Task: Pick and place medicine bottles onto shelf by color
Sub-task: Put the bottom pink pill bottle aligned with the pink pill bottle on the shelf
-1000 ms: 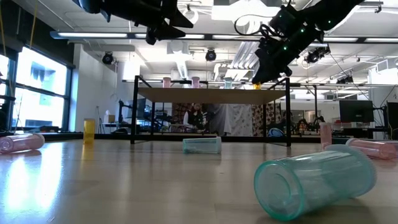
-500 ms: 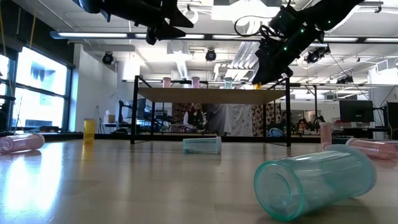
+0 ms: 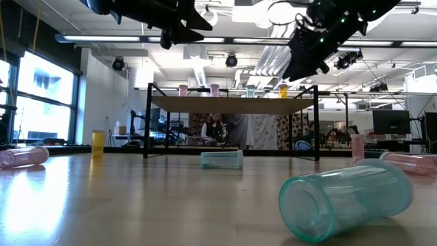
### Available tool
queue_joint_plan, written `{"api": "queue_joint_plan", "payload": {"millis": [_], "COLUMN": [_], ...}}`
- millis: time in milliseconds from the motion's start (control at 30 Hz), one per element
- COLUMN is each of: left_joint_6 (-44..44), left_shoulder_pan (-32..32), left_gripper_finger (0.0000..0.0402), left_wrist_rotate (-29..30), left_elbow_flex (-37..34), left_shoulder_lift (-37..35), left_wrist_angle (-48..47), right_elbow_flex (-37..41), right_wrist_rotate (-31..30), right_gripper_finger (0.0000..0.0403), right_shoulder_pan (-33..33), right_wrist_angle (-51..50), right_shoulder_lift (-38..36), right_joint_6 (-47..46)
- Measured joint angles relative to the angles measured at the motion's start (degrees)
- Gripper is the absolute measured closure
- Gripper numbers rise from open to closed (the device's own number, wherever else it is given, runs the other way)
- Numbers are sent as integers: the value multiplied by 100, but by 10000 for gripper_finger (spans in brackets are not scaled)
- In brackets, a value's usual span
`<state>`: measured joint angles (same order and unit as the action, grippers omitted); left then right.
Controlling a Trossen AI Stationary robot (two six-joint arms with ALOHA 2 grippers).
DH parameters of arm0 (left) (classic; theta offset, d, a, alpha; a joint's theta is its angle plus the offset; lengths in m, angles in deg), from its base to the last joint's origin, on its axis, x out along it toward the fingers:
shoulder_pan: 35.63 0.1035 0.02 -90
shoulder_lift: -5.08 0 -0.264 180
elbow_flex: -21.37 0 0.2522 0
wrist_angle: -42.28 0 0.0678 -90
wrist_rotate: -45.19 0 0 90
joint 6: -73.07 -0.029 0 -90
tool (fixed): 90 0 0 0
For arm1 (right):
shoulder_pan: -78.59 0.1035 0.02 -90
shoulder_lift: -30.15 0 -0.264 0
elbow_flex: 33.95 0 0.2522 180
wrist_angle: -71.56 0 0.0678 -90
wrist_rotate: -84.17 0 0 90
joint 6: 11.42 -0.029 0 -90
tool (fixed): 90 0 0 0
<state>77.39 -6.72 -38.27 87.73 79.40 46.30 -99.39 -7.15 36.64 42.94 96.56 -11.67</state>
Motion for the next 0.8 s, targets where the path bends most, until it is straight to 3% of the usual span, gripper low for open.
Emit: {"api": "queue_joint_plan", "payload": {"millis": [167, 333, 633, 800], "left_joint_6": [0, 3, 15, 150], "left_shoulder_pan": [0, 0, -4, -6], "left_gripper_finger": [170, 170, 170, 170], "left_wrist_rotate": [0, -9, -388, -491], "left_elbow_flex": [0, 0, 0, -2], "left_shoulder_lift": [0, 0, 0, 0], "left_wrist_angle": [0, -35, -616, -844], "right_elbow_flex": [0, -2, -2, -2], "right_wrist_rotate": [21, 472, 1569, 1613], "right_gripper_finger": [228, 229, 231, 231], "right_shoulder_pan": [4, 328, 1607, 2455], "right_wrist_angle": [-226, -947, -2565, -3091], "right_shoulder_lift": [-454, -906, -1294, -1276], "right_joint_6": [-502, -1357, -4065, -5275]}}
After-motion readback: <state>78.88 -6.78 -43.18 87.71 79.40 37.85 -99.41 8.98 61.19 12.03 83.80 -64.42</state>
